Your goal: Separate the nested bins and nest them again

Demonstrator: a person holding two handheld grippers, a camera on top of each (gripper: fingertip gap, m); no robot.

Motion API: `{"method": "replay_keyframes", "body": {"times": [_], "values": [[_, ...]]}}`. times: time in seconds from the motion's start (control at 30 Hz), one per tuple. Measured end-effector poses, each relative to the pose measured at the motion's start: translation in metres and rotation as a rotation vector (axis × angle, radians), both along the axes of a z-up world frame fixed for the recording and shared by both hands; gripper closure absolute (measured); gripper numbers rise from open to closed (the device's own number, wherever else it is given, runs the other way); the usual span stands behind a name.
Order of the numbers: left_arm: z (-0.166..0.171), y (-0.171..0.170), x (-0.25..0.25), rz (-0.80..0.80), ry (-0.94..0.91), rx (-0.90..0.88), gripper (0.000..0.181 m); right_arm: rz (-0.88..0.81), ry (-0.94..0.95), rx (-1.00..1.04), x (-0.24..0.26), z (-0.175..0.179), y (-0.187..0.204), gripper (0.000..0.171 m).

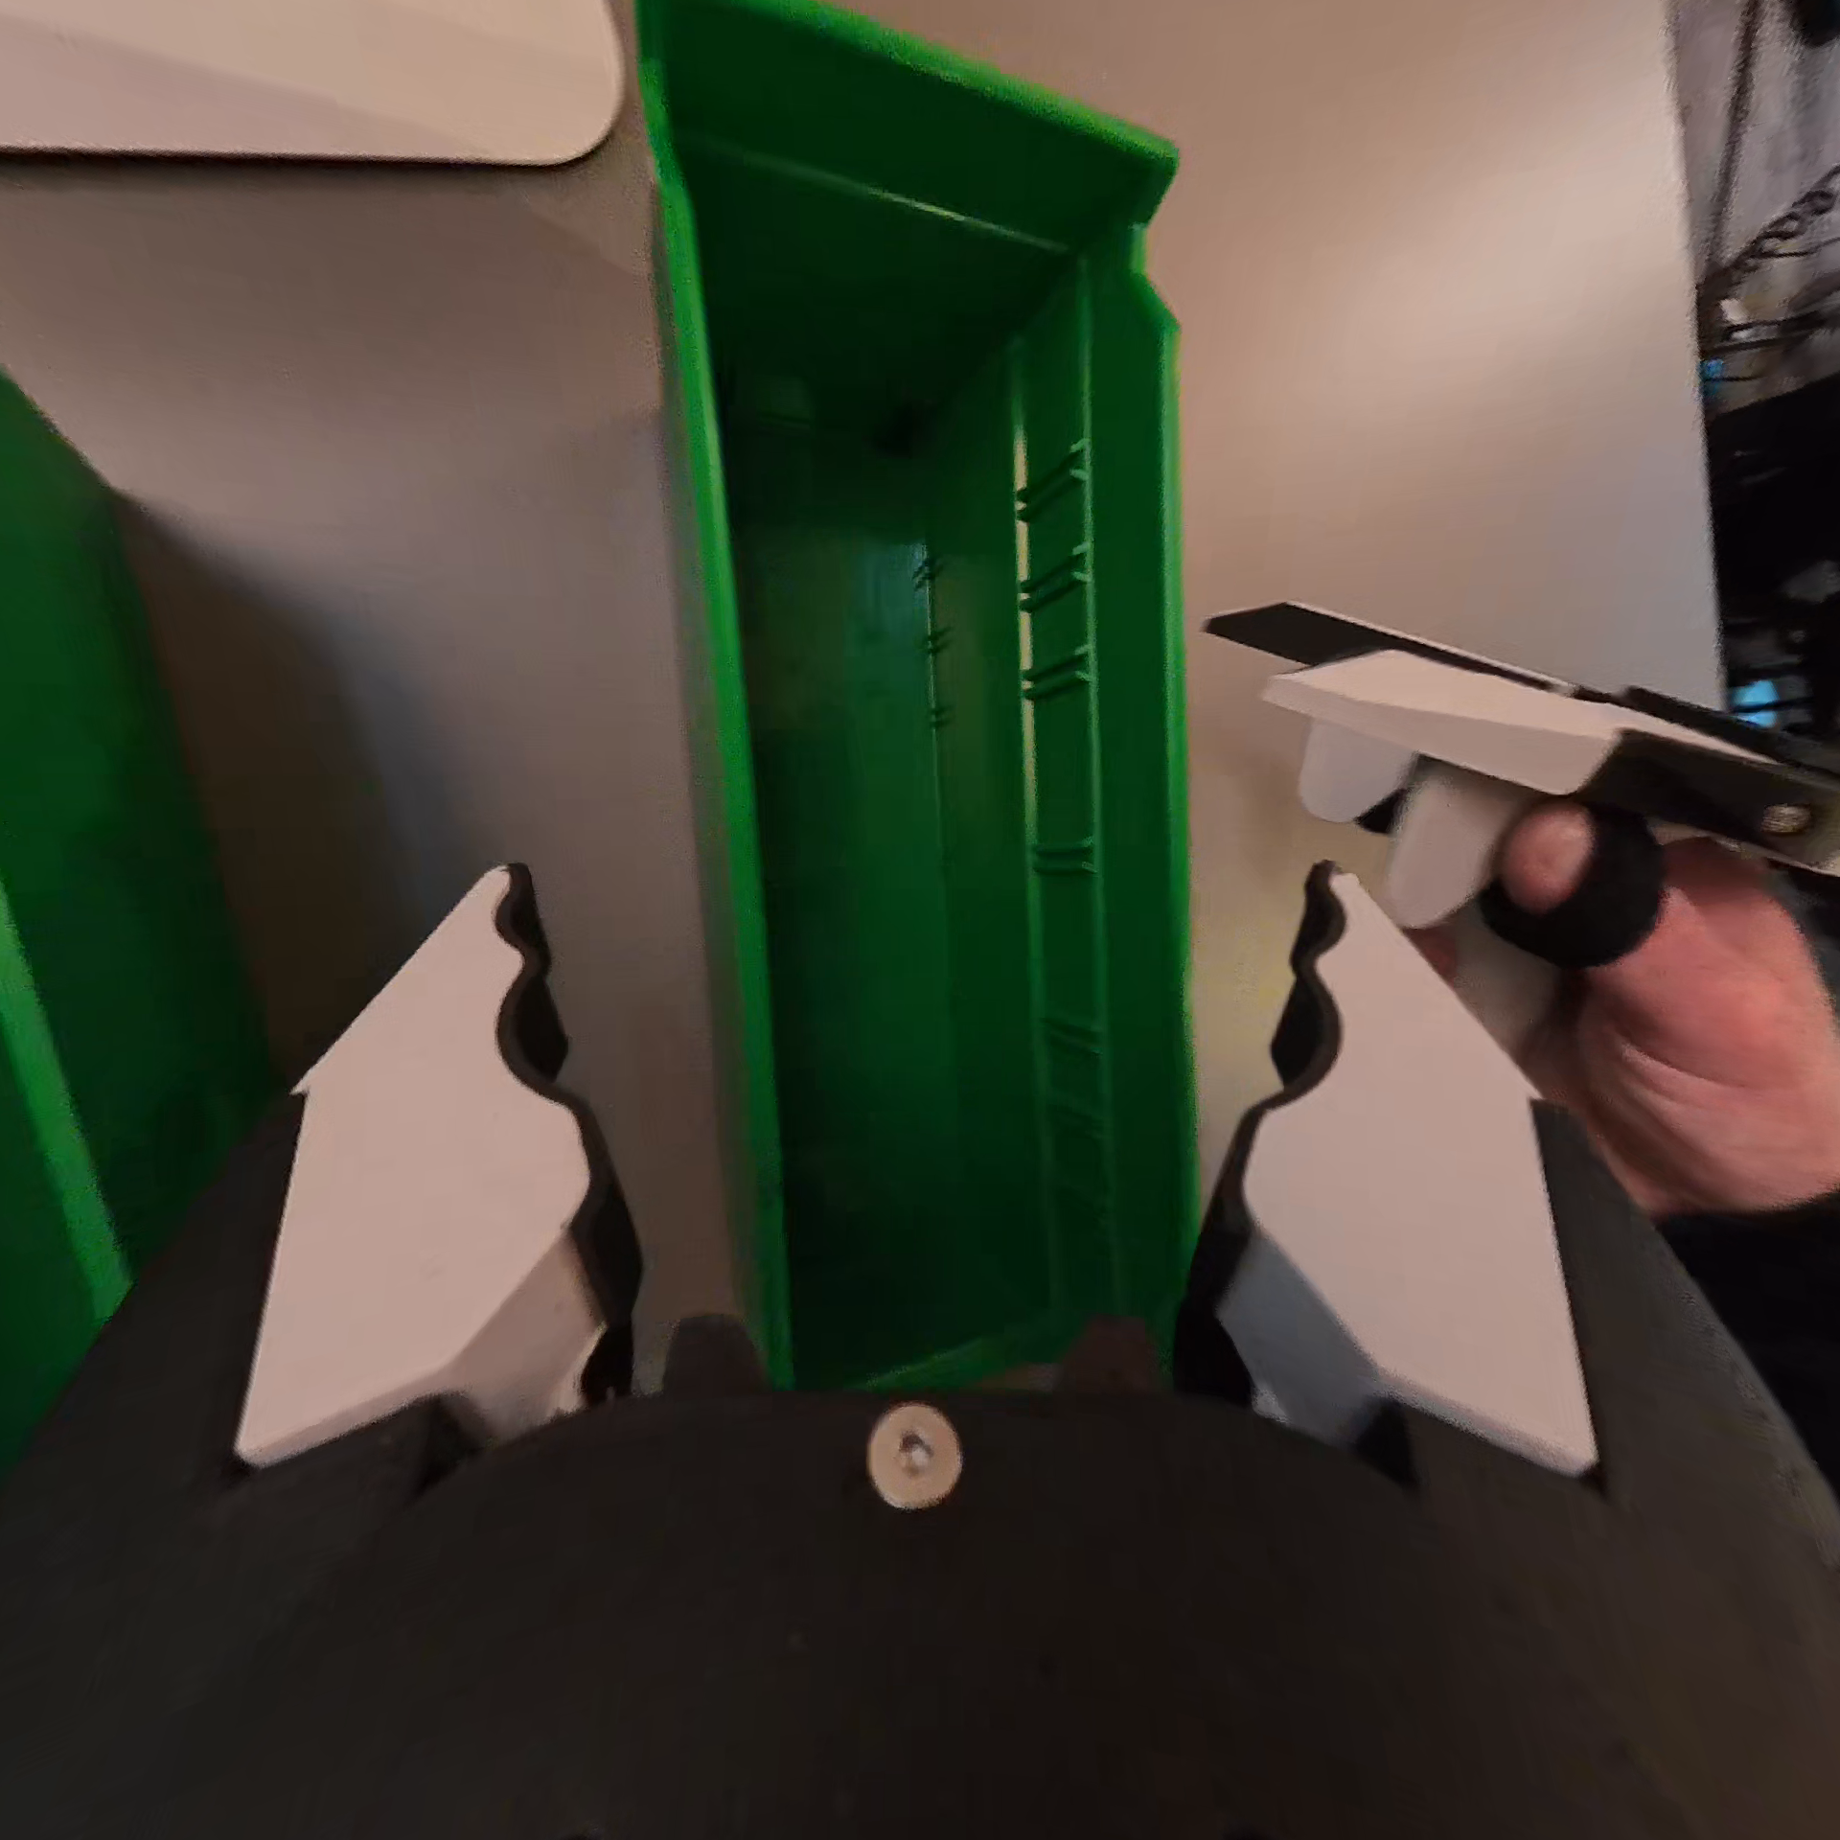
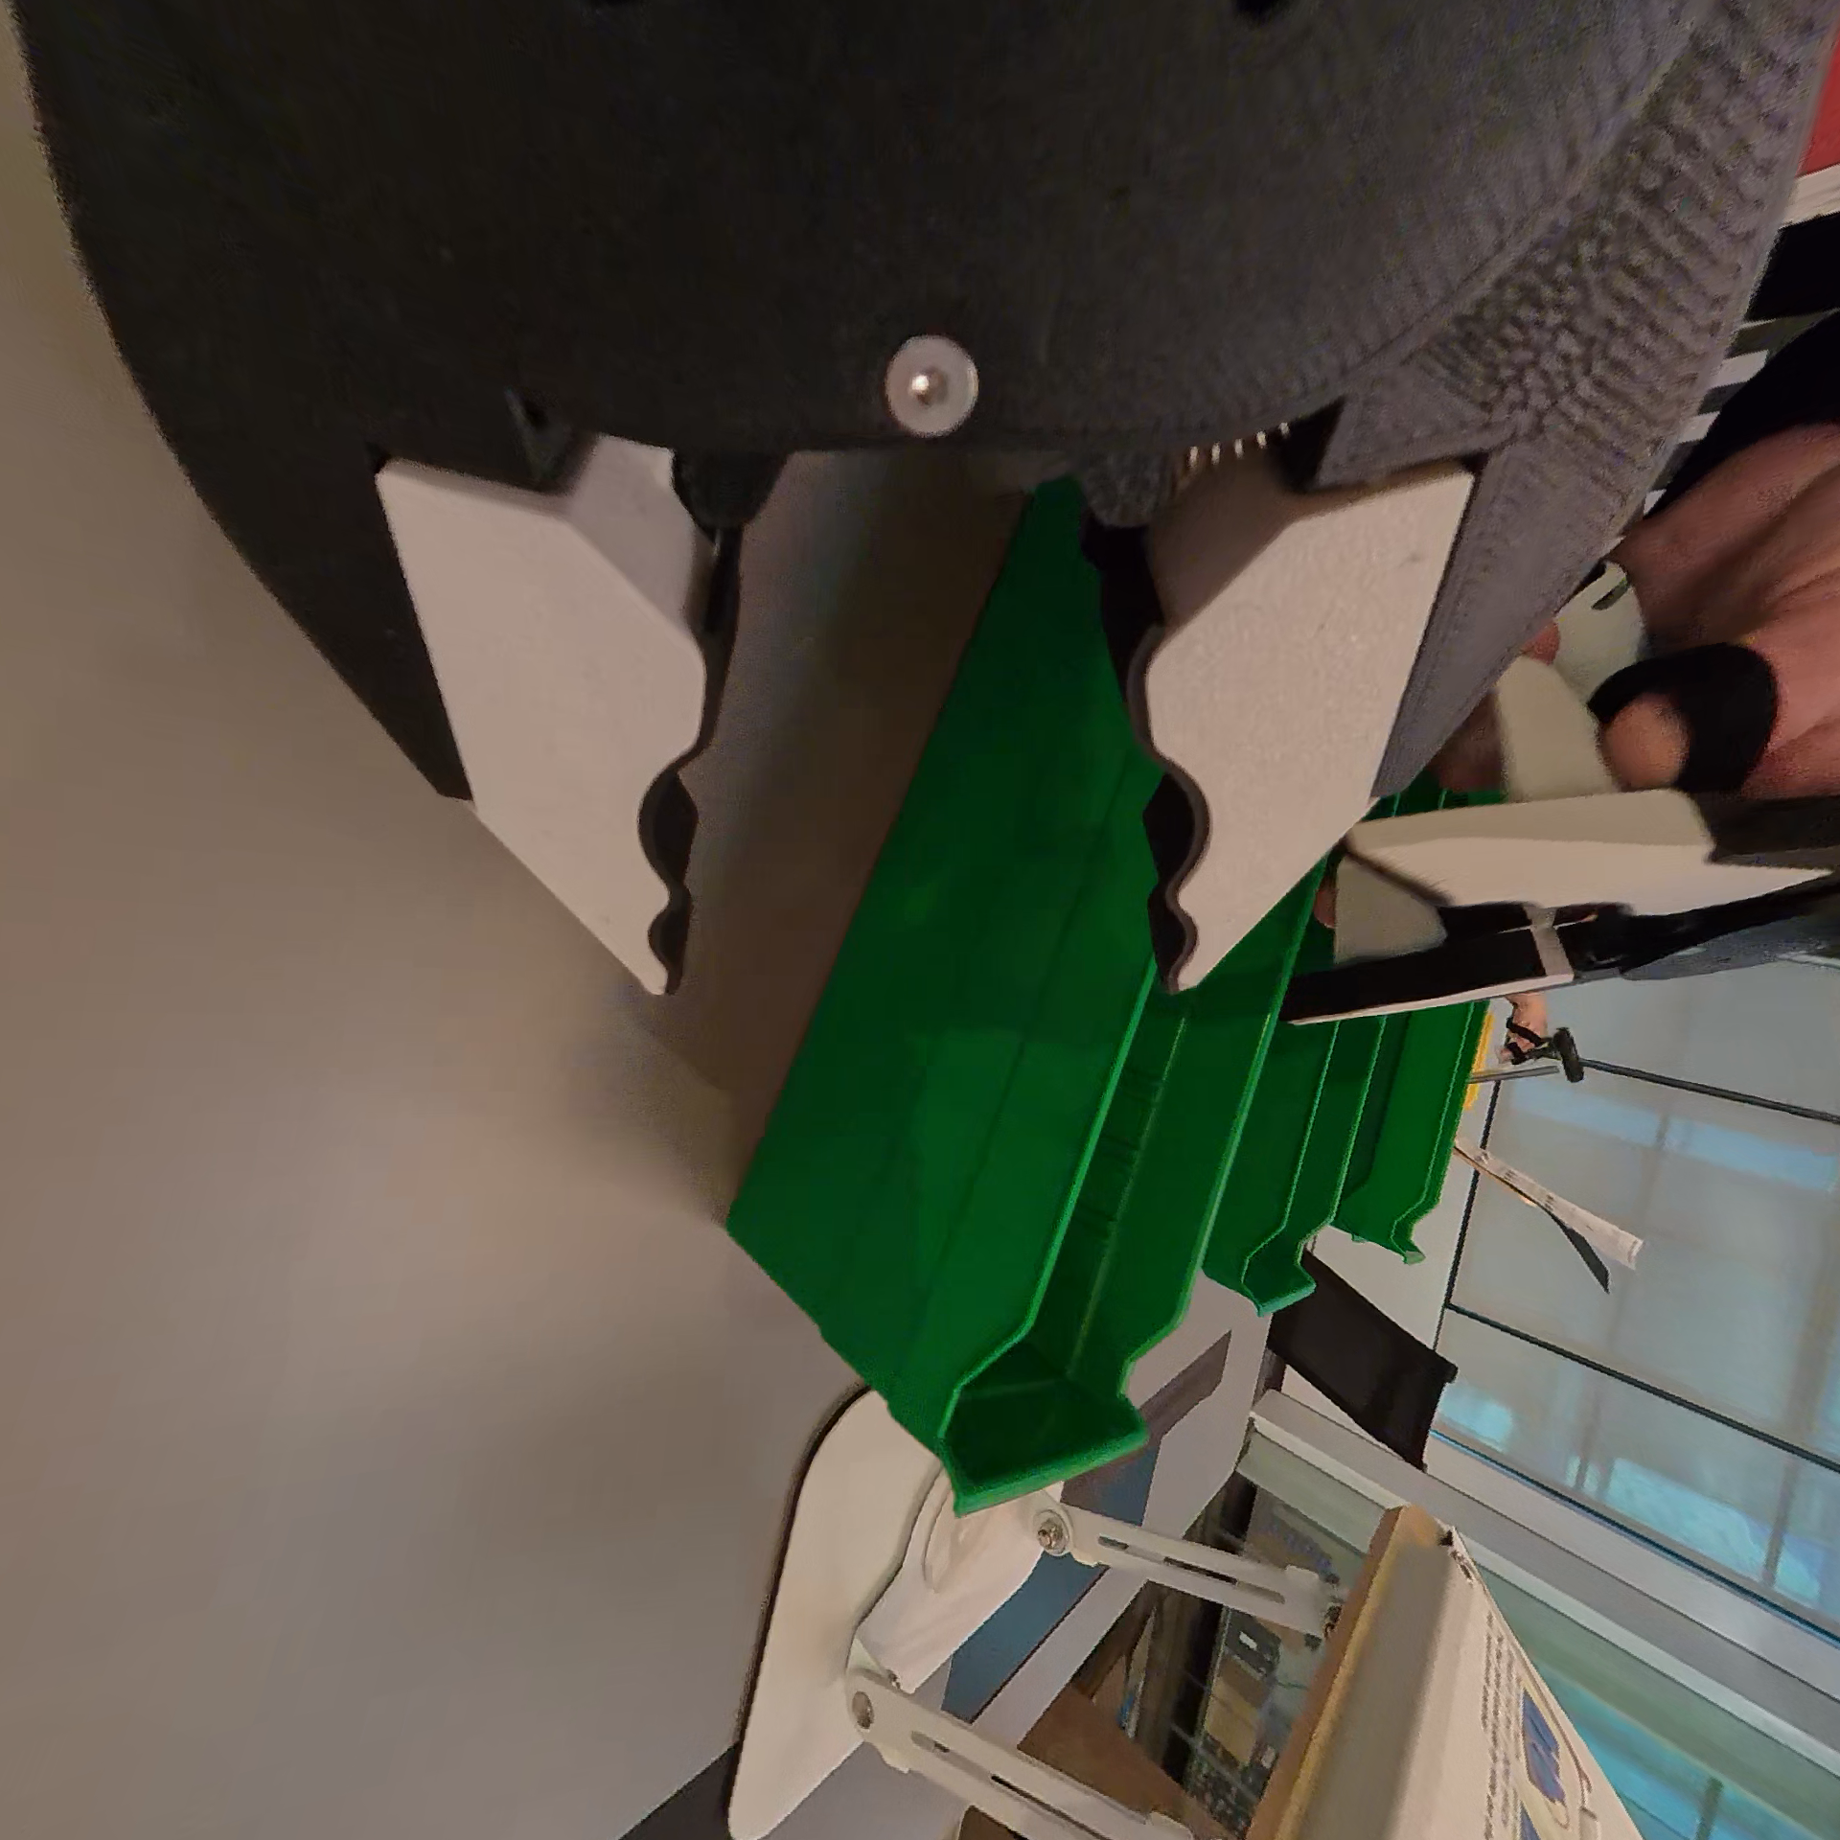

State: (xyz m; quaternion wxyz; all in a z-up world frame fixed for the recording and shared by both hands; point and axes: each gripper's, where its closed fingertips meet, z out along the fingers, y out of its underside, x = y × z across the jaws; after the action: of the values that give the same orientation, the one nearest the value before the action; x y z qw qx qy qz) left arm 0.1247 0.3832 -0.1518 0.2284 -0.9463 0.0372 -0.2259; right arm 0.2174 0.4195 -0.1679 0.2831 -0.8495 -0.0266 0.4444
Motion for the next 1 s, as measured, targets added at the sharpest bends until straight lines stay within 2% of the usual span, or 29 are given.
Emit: {"method": "replay_keyframes", "body": {"times": [0.07,0.17,0.23,0.33,0.4,0.5,0.63,0.7,0.73,0.77,0.87,1.0], "values": [[0.013,-0.002,0.005,-0.017,-0.048,0.013,0.037,0.005,0.0,0.002,-0.001,0.001,0.001,0.079],[0.056,-0.002,-0.009,-0.038,-0.057,0.123,0.046,0.009,0.008,0.011,-0.001,0.005,0.003,0.079],[0.083,0.003,-0.045,-0.016,0.017,0.212,0.05,0.006,0.021,0.021,-0.001,0.012,0.004,0.078],[0.102,0.011,-0.134,0.07,0.19,0.258,0.046,0.02,0.003,0.039,-0.002,0.017,0.004,0.078],[0.097,0.01,-0.207,0.103,0.345,0.225,0.048,0.023,0.013,0.035,-0.003,0.017,0.005,0.078],[0.066,-0.008,-0.311,0.1,0.591,0.076,0.04,0.029,0.02,0.023,-0.006,0.014,0.005,0.078],[0.015,-0.04,-0.379,0.118,0.601,-0.147,0.036,0.051,0.012,0.02,-0.012,0.011,0.004,0.078],[-0.004,-0.052,-0.384,0.112,0.53,-0.233,0.032,0.059,0.012,0.017,-0.015,0.01,0.003,0.078],[-0.007,-0.054,-0.376,0.105,0.459,-0.244,0.047,0.062,0.012,0.016,-0.017,0.011,0.003,0.079],[-0.008,-0.056,-0.373,0.095,0.436,-0.253,0.054,0.063,0.011,0.016,-0.018,0.011,0.002,0.079],[-0.006,-0.056,-0.373,0.087,0.446,-0.261,0.067,0.062,0.014,0.013,-0.02,0.011,0.001,0.08],[-0.003,-0.056,-0.372,0.084,0.465,-0.246,0.075,0.059,0.016,0.011,-0.021,0.011,-0.001,0.08]]}}
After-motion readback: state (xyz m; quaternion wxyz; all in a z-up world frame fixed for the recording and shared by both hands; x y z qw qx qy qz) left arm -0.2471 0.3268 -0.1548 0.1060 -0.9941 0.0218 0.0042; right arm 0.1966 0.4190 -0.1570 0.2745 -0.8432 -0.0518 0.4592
